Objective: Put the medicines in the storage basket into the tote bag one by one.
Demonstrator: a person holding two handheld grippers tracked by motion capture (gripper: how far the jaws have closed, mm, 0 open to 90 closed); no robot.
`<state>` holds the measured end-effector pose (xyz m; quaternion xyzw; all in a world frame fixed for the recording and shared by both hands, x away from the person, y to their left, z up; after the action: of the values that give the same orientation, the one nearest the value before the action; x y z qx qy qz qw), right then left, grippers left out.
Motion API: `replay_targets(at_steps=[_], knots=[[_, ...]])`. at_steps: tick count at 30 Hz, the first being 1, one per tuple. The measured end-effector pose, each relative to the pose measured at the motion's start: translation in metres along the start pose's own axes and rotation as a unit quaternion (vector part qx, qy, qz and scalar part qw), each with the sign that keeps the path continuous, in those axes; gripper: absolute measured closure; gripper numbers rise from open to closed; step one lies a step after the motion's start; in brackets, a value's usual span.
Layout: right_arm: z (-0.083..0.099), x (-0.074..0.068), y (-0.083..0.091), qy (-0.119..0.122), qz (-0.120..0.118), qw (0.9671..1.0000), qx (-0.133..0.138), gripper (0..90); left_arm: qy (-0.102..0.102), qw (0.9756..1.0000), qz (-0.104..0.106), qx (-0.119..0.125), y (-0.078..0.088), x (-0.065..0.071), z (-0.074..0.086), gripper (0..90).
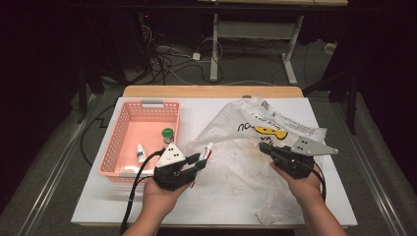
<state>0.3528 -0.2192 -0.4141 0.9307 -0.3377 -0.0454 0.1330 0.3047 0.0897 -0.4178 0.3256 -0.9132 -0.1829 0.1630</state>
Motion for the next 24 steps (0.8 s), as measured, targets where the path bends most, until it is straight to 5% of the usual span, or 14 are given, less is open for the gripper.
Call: replay_targets(at_steps=[24], knots=[[-0.005, -0.002, -0.002, -0.003, -0.002, 1.0, 0.009, 90.0, -0.029, 0.9987, 0.027, -0.032, -0.047, 0.024, 0.006, 68.4]])
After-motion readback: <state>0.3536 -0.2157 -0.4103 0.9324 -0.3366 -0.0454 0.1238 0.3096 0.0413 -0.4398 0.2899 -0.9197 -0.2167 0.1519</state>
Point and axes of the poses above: each handheld gripper's, and its own axes: y roughly backward along the jaws, z roughly out of its underside, x roughly to its right, the point moved 3 cm from there along -y, roughly forward along the jaws, and after that the axes turned 3 degrees about x, right-handed, at the moved point
